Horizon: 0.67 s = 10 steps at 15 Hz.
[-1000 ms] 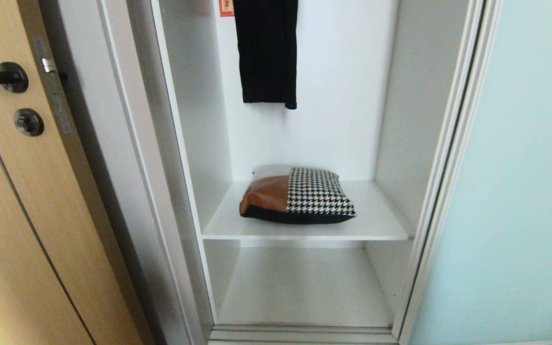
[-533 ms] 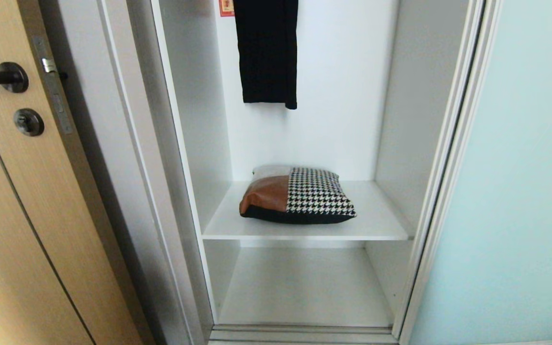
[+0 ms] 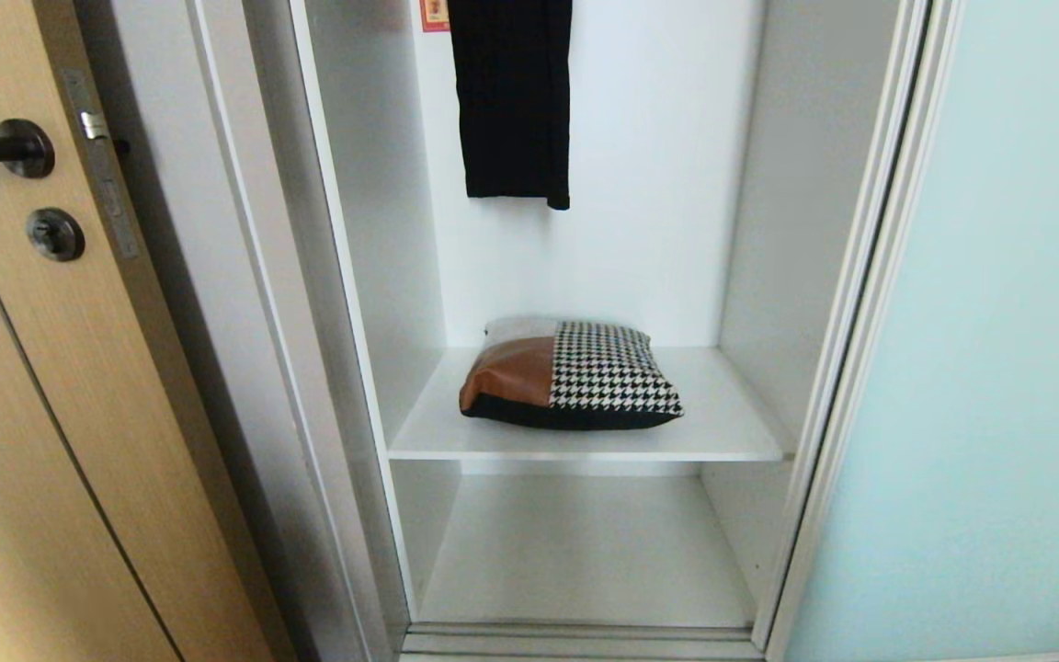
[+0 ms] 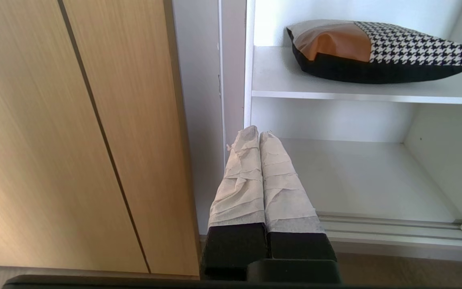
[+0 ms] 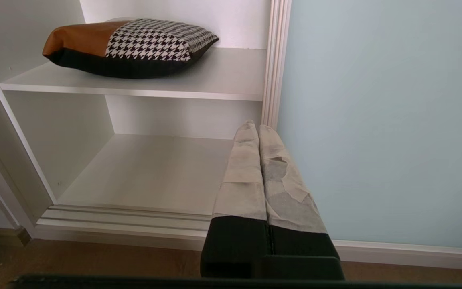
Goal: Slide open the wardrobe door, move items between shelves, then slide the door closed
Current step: Close the door
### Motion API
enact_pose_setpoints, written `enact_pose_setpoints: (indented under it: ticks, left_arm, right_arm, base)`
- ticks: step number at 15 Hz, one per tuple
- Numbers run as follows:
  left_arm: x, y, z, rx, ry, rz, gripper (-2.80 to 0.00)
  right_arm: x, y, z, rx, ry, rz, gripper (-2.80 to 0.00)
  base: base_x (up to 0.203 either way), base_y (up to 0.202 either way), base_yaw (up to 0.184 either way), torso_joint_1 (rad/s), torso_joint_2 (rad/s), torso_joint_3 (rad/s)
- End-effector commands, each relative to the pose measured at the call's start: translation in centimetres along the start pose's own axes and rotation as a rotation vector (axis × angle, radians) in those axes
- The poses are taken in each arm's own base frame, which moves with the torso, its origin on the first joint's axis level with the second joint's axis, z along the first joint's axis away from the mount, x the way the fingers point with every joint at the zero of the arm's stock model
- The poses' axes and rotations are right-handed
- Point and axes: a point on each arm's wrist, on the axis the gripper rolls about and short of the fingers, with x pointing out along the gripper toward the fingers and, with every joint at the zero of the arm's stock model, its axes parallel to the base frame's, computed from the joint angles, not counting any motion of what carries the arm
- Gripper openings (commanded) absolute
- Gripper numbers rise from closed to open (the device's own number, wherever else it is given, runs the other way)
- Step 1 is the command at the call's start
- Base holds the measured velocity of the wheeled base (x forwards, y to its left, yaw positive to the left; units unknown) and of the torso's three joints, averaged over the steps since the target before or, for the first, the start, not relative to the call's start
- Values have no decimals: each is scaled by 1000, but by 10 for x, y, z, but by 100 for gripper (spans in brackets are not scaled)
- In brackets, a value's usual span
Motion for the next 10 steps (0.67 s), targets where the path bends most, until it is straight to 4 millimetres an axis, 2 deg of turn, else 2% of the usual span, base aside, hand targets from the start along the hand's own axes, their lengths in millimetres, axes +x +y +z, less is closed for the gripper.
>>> enact_pose_setpoints:
  ticks: [1,10]
  left_arm:
    - [0,0,0,0,3,1,-280]
    - [0,0,0,0,3,1,-280]
  right_arm:
    - [0,0,0,0,-1,0,-280]
    - [0,0,0,-10,5,-2,-280]
  base:
    - [0,0,0,0,0,0]
    - [0,0,0,0,0,0]
